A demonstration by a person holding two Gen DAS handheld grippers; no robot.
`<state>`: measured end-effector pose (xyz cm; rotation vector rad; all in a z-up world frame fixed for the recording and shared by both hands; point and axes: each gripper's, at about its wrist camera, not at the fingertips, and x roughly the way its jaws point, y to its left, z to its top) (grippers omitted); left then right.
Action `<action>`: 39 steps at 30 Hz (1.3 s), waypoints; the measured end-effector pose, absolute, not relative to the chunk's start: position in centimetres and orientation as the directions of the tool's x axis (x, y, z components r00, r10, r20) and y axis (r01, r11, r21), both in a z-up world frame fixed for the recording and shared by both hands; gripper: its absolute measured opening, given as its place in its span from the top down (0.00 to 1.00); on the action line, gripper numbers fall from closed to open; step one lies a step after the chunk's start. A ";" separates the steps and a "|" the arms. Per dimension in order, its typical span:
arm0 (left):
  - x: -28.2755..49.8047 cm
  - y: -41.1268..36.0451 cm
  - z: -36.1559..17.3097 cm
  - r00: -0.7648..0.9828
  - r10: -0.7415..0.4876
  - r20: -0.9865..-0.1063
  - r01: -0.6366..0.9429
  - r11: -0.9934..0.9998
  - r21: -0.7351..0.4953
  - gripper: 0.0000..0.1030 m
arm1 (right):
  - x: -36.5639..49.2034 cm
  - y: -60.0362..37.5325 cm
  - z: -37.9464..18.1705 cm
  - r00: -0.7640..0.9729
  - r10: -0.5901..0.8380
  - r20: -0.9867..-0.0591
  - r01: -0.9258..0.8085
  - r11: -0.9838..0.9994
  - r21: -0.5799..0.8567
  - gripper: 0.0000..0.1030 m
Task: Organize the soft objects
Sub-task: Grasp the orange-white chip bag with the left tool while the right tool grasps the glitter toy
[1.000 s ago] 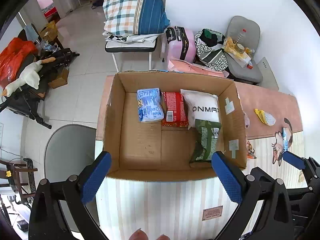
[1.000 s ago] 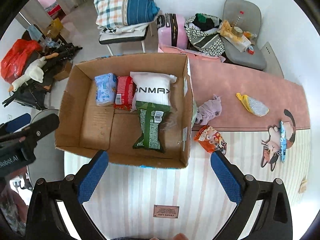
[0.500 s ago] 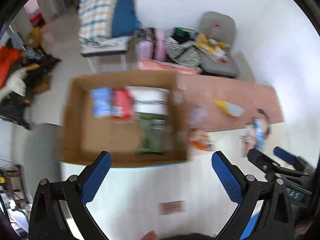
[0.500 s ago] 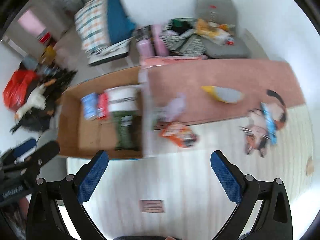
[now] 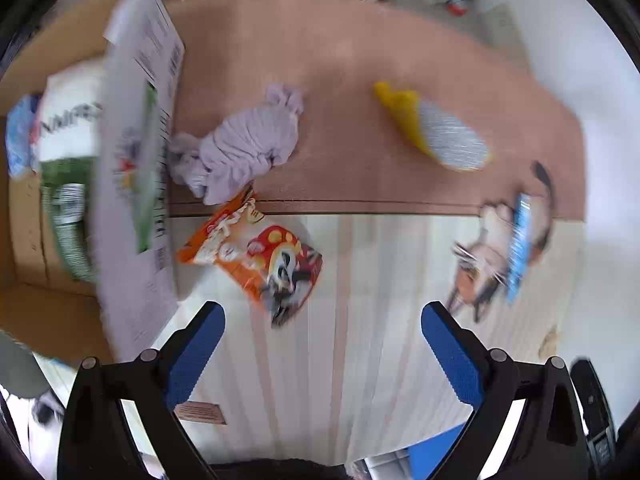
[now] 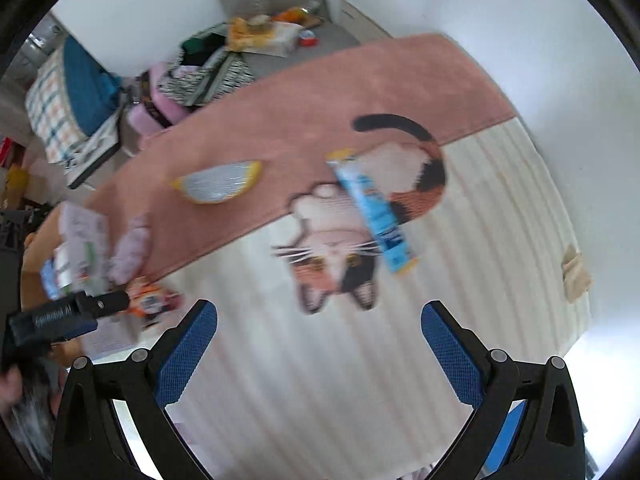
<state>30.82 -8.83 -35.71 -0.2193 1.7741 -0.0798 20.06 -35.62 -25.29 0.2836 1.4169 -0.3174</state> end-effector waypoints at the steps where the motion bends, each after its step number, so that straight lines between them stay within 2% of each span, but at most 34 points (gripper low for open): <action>1: 31.2 -9.0 -36.9 -0.218 -0.172 -0.961 -0.115 0.982 -0.150 0.02 | 20.3 -36.6 -26.1 0.112 -0.044 -0.993 0.384 0.923 0.003 0.00; 5: 32.2 -9.2 -40.1 -0.265 -0.097 -0.959 -0.143 0.988 -0.061 0.02 | 21.5 -39.9 -29.2 0.071 -0.041 -0.997 0.392 0.920 -0.010 0.00; 11: 32.7 -8.7 -43.1 -0.322 -0.078 -0.944 -0.227 0.974 -0.003 0.02 | 24.4 -41.7 -32.6 0.040 0.002 -0.999 0.362 0.932 0.016 0.00; 16: 33.0 -8.1 -43.2 -0.299 -0.081 -0.951 -0.266 0.964 0.001 0.02 | 29.9 -35.9 -33.7 0.052 0.106 -0.993 0.085 0.990 0.110 0.00; 23: 32.7 -6.2 -42.9 -0.264 -0.104 -0.959 -0.303 0.953 -0.020 0.03 | 38.6 -26.9 -38.0 -0.012 0.009 -1.000 -0.325 0.946 0.012 0.00; 24: 32.8 -5.6 -42.7 -0.258 -0.100 -0.961 -0.300 0.954 -0.018 0.05 | 39.4 -26.0 -38.8 -0.022 -0.008 -1.000 -0.367 0.930 0.000 0.00; 27: 32.8 -4.7 -42.0 -0.234 -0.063 -0.970 -0.259 0.966 0.000 0.22 | 41.3 -23.9 -41.1 -0.069 -0.030 -0.997 -0.441 0.897 0.004 0.04; 29: 32.7 -4.6 -41.6 -0.219 -0.041 -0.975 -0.221 0.975 0.009 0.40 | 42.0 -23.1 -42.7 -0.122 -0.015 -0.992 -0.448 0.893 0.042 0.06; 30: 32.7 -4.6 -41.4 -0.212 -0.039 -0.976 -0.208 0.978 0.006 0.44 | 42.3 -22.9 -43.3 -0.142 -0.013 -0.990 -0.447 0.893 0.052 0.12; 31: 32.6 -4.4 -41.3 -0.209 -0.040 -0.977 -0.200 0.980 0.003 0.55 | 42.5 -22.9 -43.9 -0.159 -0.015 -0.987 -0.443 0.895 0.057 0.15; 33: 32.4 -4.1 -41.1 -0.207 -0.073 -0.976 -0.192 0.981 -0.032 0.59 | 42.5 -23.0 -44.8 -0.167 -0.039 -0.985 -0.432 0.901 0.038 0.27; 34: 32.2 -4.0 -41.1 -0.207 -0.078 -0.975 -0.185 0.982 -0.039 0.63 | 42.5 -23.2 -44.9 -0.167 -0.043 -0.985 -0.425 0.904 0.033 0.28; 39: 31.3 -4.7 -40.8 -0.187 -0.070 -0.980 -0.111 0.993 -0.050 0.66 | 41.6 -25.7 -45.0 -0.230 -0.011 -0.973 -0.289 0.956 0.057 0.38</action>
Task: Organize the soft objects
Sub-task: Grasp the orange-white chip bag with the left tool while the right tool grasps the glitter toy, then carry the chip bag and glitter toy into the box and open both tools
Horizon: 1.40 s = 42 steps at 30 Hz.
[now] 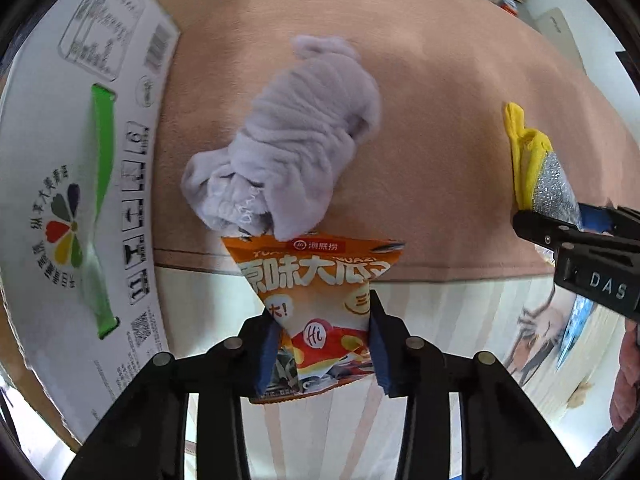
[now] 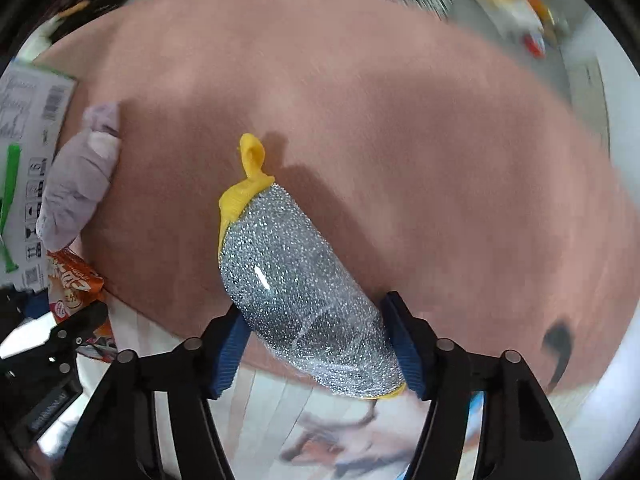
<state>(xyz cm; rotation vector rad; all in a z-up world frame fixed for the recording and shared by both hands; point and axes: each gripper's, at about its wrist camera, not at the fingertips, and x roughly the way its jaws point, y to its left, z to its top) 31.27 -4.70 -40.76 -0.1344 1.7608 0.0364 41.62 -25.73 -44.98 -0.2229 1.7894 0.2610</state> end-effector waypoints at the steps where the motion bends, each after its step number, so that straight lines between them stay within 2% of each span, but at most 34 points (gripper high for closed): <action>1: 31.0 -4.9 -40.7 -0.185 -0.066 -0.981 -0.091 0.995 -0.049 0.67 | 41.3 -26.4 -45.0 -0.240 -0.003 -0.971 -0.262 0.963 0.062 0.39; 8: 29.3 -6.4 -39.8 -0.183 -0.090 -0.979 -0.021 0.996 -0.087 0.72 | 38.2 -31.6 -43.5 -0.218 0.126 -0.968 -0.027 0.990 0.135 0.41; 14: 29.0 -7.6 -36.0 -0.125 -0.133 -0.983 0.014 0.991 -0.136 0.73 | 35.7 -33.7 -39.9 -0.143 0.226 -0.964 0.098 0.972 0.213 0.42; 21: 29.0 -3.2 -27.6 -0.006 -0.242 -0.970 0.025 0.970 -0.242 0.73 | 31.5 -30.0 -32.0 -0.023 0.327 -0.945 0.077 0.943 0.325 0.42; 28: 27.9 6.0 -20.7 0.101 -0.267 -0.959 -0.021 0.963 -0.270 0.73 | 28.3 -17.3 -24.3 0.039 0.426 -0.904 -0.039 0.905 0.424 0.42; 31: 27.4 10.3 -20.2 0.115 -0.228 -0.967 -0.059 0.970 -0.236 0.73 | 27.5 -10.4 -23.5 0.024 0.455 -0.890 -0.081 0.888 0.452 0.42; 35: 27.5 16.2 -23.6 0.089 -0.194 -0.977 -0.128 0.970 -0.204 0.73 | 27.3 -2.2 -24.3 -0.011 0.470 -0.882 -0.108 0.877 0.469 0.42; 42: 28.9 25.3 -29.7 -0.029 -0.231 -0.972 -0.242 0.945 -0.218 0.73 | 27.6 9.1 -29.3 -0.094 0.426 -0.900 -0.102 0.895 0.435 0.42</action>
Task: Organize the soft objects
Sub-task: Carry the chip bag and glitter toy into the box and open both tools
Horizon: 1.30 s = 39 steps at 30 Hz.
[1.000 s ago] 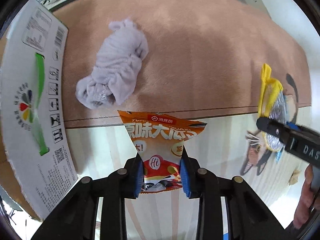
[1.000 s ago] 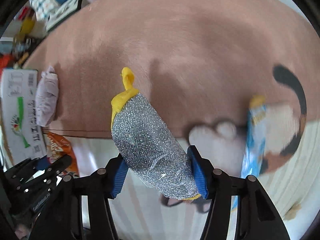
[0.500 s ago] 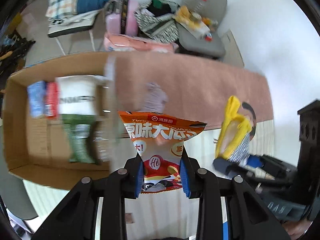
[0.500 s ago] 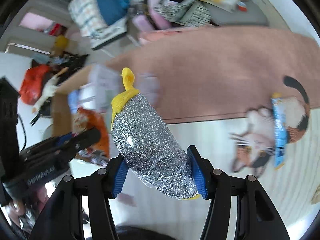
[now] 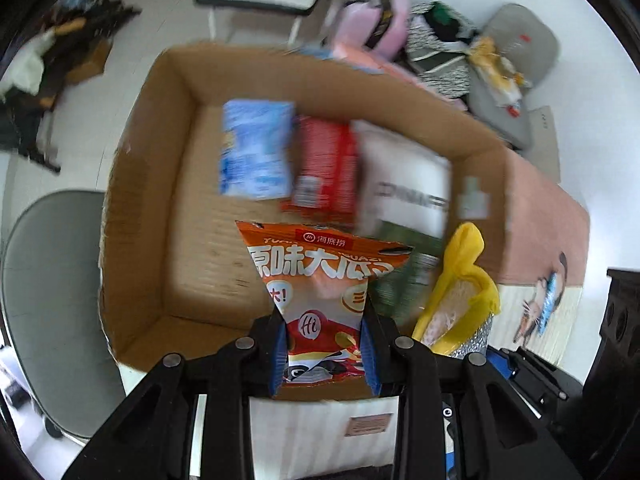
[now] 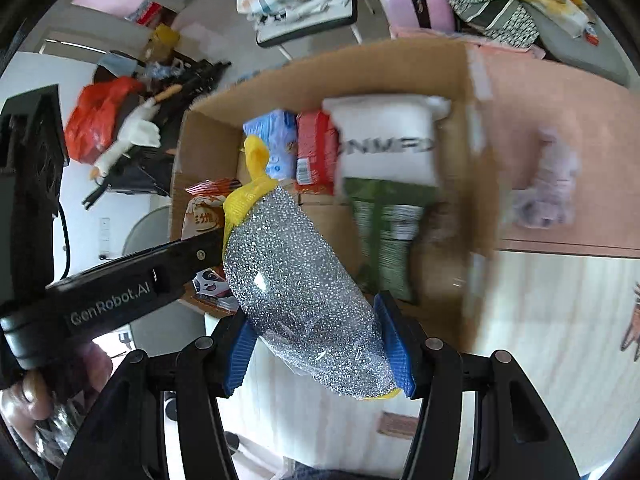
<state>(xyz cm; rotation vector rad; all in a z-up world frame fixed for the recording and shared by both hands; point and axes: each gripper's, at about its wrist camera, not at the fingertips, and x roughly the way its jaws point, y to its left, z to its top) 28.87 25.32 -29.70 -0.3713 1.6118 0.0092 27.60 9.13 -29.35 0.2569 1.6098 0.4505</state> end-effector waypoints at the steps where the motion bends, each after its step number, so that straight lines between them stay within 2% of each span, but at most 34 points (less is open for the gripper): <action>1: 29.1 26.2 -30.8 -0.048 -0.240 -0.970 -0.248 0.943 -0.221 0.73 | 27.8 9.6 -30.0 -0.100 0.418 -0.903 -0.103 0.898 0.427 0.42; 8: 29.8 28.4 -34.7 -0.132 -0.264 -0.955 -0.255 0.940 -0.225 0.73 | 29.6 12.5 -35.6 -0.143 0.340 -0.929 -0.100 0.929 0.356 0.42; 13: 30.1 28.0 -36.1 -0.179 -0.268 -0.947 -0.240 0.945 -0.222 0.72 | 29.7 13.9 -37.3 -0.155 0.317 -0.936 -0.085 0.939 0.332 0.42; 16: 30.2 27.5 -36.7 -0.217 -0.283 -0.934 -0.236 0.944 -0.231 0.71 | 29.9 14.7 -38.2 -0.177 0.318 -0.931 -0.087 0.938 0.337 0.37; 18: 30.3 27.2 -36.7 -0.217 -0.259 -0.941 -0.216 0.953 -0.213 0.67 | 29.8 15.1 -38.5 -0.197 0.306 -0.931 -0.086 0.941 0.327 0.35; 22: 30.3 26.9 -35.3 -0.186 -0.242 -0.952 -0.212 0.956 -0.201 0.52 | 30.0 16.6 -38.5 -0.183 0.257 -0.949 -0.116 0.953 0.280 0.31; 24: 30.1 26.8 -34.3 -0.170 -0.238 -0.956 -0.211 0.957 -0.201 0.43 | 29.7 16.8 -38.1 -0.183 0.258 -0.949 -0.120 0.952 0.282 0.21; 26: 30.0 26.7 -33.3 -0.147 -0.225 -0.963 -0.205 0.960 -0.193 0.38 | 29.6 16.9 -37.7 -0.174 0.258 -0.950 -0.119 0.953 0.280 0.20; 28: 29.7 26.5 -31.9 -0.122 -0.209 -0.970 -0.200 0.963 -0.182 0.36 | 29.3 16.7 -36.9 -0.158 0.245 -0.957 -0.127 0.956 0.266 0.20; 31: 28.9 26.1 -29.9 -0.082 -0.182 -0.980 -0.184 0.969 -0.164 0.33 | 28.8 16.6 -35.6 -0.123 0.223 -0.967 -0.133 0.962 0.239 0.14; 39: 25.7 26.7 -25.5 0.055 -0.112 -0.992 -0.157 0.980 -0.119 0.31 | 26.6 13.7 -31.6 -0.017 0.146 -0.989 -0.170 0.974 0.147 0.14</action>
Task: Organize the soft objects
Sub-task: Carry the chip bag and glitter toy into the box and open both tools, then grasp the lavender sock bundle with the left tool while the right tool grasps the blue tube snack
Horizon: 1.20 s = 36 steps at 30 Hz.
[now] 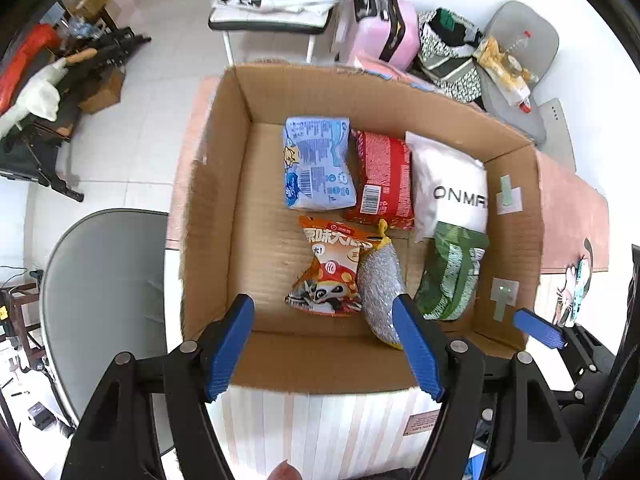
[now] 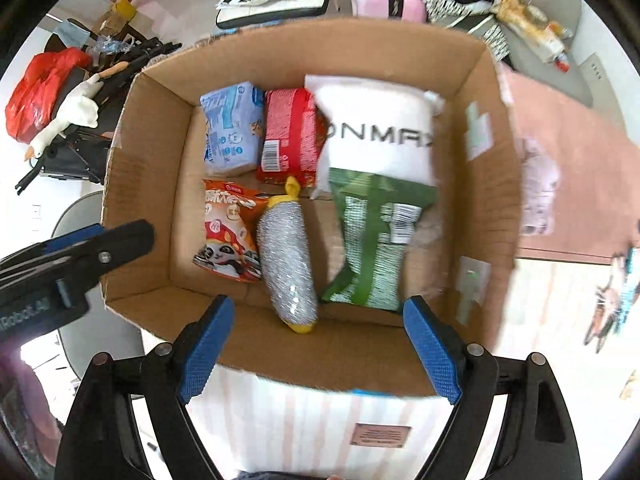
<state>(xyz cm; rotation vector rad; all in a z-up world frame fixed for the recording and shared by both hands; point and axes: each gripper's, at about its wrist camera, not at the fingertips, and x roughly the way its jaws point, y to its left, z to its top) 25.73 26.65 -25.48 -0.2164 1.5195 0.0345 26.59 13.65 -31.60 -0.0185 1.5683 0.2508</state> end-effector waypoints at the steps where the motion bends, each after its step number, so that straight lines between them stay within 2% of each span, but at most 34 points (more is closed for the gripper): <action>1: 25.1 26.7 -25.1 0.070 -0.102 -0.992 -0.159 0.981 -0.112 0.26 | 26.3 13.4 -30.8 -0.005 0.153 -0.988 -0.172 0.973 0.151 0.14; 2: 24.8 27.1 -25.0 0.084 -0.090 -0.992 -0.161 0.982 -0.103 0.17 | 26.1 12.7 -30.0 0.006 0.152 -0.988 -0.177 0.973 0.149 0.14; 3: 24.3 26.9 -24.5 0.106 -0.070 -0.992 -0.157 0.984 -0.087 0.14 | 25.7 12.3 -29.2 0.021 0.141 -0.990 -0.183 0.974 0.135 0.11; 4: 24.1 26.6 -24.4 0.121 -0.052 -0.991 -0.155 0.985 -0.070 0.07 | 25.2 11.7 -28.5 0.038 0.129 -0.991 -0.189 0.975 0.120 0.07; 5: 23.8 26.3 -24.1 0.134 -0.040 -0.990 -0.153 0.986 -0.060 0.04 | 24.7 11.2 -27.5 0.055 0.126 -0.990 -0.191 0.975 0.114 0.00; 14: 20.4 25.3 -20.7 0.232 -0.004 -0.973 -0.184 0.982 -0.048 0.01 | 21.4 8.9 -22.2 0.140 0.135 -0.981 -0.203 0.974 0.105 0.00; 24: 19.0 22.1 -18.0 0.284 0.023 -0.959 -0.153 0.988 -0.021 0.01 | 19.8 6.9 -19.3 0.184 0.190 -0.964 -0.202 0.967 0.152 0.00; 31: 21.3 16.5 -14.8 0.376 0.083 -0.923 -0.063 0.996 0.064 0.01 | 20.2 0.3 -17.4 0.328 0.259 -0.908 -0.099 0.966 0.239 0.00; 36: 25.8 9.5 -15.5 0.384 0.040 -0.923 0.040 0.997 0.060 0.01 | 21.2 -7.1 -17.0 0.383 0.165 -0.909 0.020 0.982 0.187 0.00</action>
